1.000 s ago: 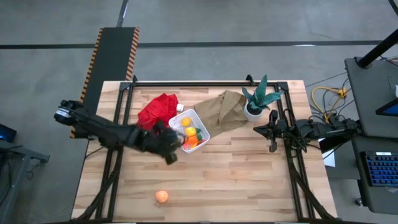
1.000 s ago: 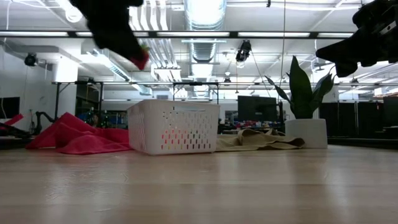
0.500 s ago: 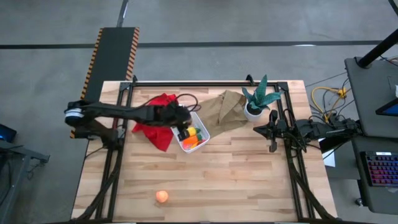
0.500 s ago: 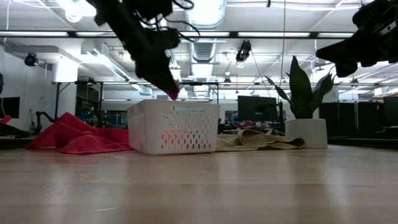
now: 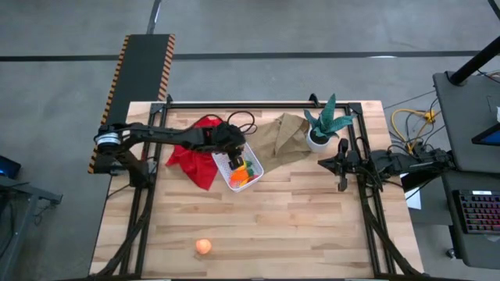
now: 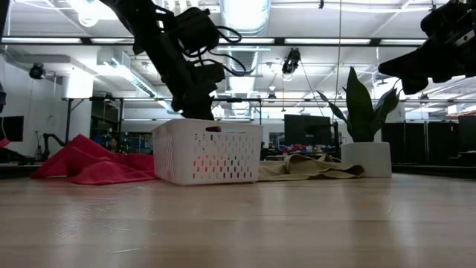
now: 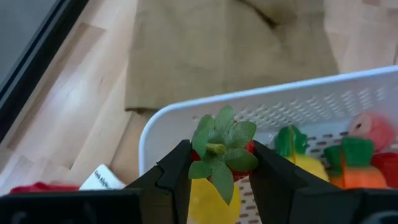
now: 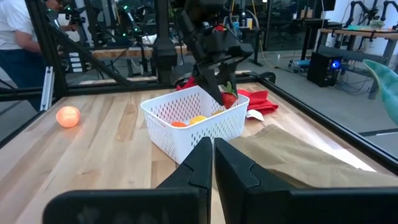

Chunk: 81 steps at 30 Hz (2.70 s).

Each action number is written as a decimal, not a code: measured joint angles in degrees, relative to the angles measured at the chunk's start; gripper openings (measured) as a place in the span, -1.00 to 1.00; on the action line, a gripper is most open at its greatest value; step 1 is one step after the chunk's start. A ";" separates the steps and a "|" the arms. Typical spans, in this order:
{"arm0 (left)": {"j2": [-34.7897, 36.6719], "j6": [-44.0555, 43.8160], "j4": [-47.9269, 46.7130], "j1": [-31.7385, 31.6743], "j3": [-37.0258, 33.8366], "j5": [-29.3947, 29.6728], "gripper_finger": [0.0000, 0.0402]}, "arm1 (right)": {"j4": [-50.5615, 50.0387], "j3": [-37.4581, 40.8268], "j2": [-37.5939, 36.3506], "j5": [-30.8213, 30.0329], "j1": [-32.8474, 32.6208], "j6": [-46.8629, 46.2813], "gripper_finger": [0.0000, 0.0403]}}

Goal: Pick and placing Produce into tupperware
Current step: Put the toy strawberry into the white bin, then put the toy peach into the white bin

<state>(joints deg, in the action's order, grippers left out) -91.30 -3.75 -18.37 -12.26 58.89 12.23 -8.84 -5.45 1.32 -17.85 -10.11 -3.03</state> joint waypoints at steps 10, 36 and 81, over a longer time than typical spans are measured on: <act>1.10 -1.81 -0.07 -0.16 -0.04 -0.02 -0.28 | 0.00 0.00 0.00 0.05 0.00 0.00 -0.96; 10.51 -1.95 -4.37 6.86 2.50 -18.49 0.47 | -1.49 0.00 0.00 0.45 0.00 -0.02 -0.96; -6.67 1.73 -47.02 45.37 25.84 -4.96 0.92 | -1.44 0.00 0.72 3.30 0.00 -8.98 -0.96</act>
<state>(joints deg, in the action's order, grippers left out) -97.97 -2.01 -65.39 33.11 84.73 7.27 -10.28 -5.45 2.04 -14.55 -10.11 -12.01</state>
